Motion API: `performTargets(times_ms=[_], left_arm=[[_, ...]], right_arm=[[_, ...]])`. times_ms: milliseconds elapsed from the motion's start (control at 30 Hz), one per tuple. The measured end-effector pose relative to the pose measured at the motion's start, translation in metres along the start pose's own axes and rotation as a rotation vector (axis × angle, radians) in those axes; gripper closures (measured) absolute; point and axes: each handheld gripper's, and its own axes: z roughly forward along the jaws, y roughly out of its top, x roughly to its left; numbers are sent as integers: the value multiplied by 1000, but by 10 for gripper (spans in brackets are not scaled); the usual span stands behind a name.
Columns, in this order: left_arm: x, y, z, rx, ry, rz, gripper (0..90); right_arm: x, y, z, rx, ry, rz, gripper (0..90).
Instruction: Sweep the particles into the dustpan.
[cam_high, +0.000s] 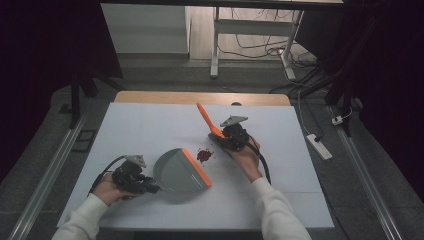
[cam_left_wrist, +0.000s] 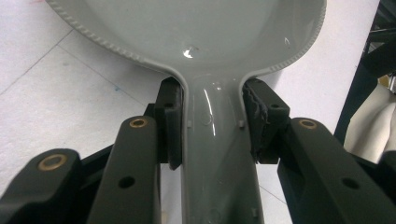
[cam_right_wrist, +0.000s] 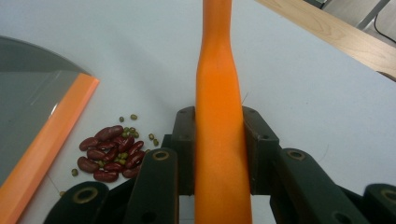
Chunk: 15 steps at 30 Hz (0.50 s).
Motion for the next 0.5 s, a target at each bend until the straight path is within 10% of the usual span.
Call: performTargets(times_ms=[500], left_arm=[[0,1,1,-1,-11,-10,616]], right_arm=[[10,2,5,10,25,-38,704]])
